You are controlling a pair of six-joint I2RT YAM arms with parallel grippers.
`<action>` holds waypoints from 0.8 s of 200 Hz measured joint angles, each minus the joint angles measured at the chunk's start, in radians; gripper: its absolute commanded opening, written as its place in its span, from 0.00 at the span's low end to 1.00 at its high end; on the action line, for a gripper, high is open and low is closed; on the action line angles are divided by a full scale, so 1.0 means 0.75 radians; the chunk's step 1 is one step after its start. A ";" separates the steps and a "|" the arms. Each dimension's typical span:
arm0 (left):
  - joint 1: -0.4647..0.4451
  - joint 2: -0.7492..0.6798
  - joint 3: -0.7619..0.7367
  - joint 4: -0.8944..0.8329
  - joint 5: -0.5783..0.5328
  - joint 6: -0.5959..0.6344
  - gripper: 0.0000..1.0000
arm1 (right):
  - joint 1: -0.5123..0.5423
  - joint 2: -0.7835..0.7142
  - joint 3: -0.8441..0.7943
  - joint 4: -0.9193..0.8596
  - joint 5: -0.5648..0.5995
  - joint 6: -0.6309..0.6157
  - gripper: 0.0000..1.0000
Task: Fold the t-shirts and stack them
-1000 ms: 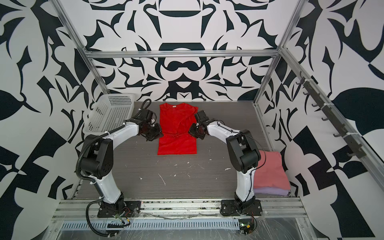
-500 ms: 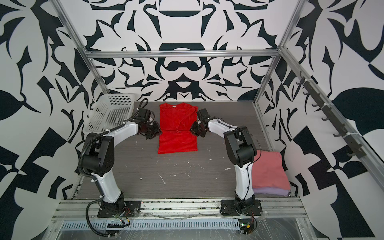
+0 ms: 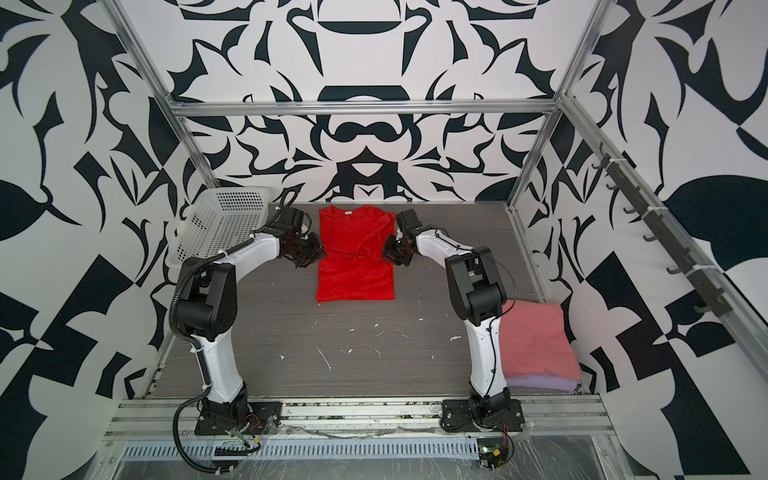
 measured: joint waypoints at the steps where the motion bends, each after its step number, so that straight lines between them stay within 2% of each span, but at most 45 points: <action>1: 0.001 0.001 0.001 -0.001 0.000 0.004 0.19 | -0.001 0.000 0.000 -0.001 0.001 0.001 0.31; 13: 0.011 0.009 0.016 -0.008 -0.002 0.003 0.36 | -0.010 -0.001 0.000 0.002 0.001 -0.004 0.32; 29: 0.034 0.017 0.040 -0.026 -0.008 0.015 0.52 | -0.023 -0.018 0.000 0.014 0.003 -0.008 0.33; 44: 0.061 0.019 0.067 -0.038 -0.016 0.005 0.63 | -0.034 -0.046 0.006 0.017 0.013 -0.023 0.32; 79: 0.089 0.010 0.075 -0.041 -0.048 0.015 0.66 | -0.044 -0.156 0.031 -0.008 0.053 -0.064 0.27; 92: 0.090 -0.016 0.038 -0.034 -0.052 0.016 0.66 | -0.042 -0.218 -0.007 0.000 0.066 -0.065 0.22; 123: 0.087 -0.103 -0.071 -0.034 -0.051 0.017 0.67 | 0.011 -0.297 -0.099 -0.020 0.094 -0.066 0.19; 149: 0.083 -0.195 -0.176 -0.032 -0.050 0.011 0.68 | 0.109 -0.275 -0.144 -0.039 0.121 -0.061 0.22; 160: 0.082 -0.234 -0.219 -0.025 -0.047 0.006 0.68 | 0.143 -0.252 -0.148 -0.048 0.122 -0.065 0.27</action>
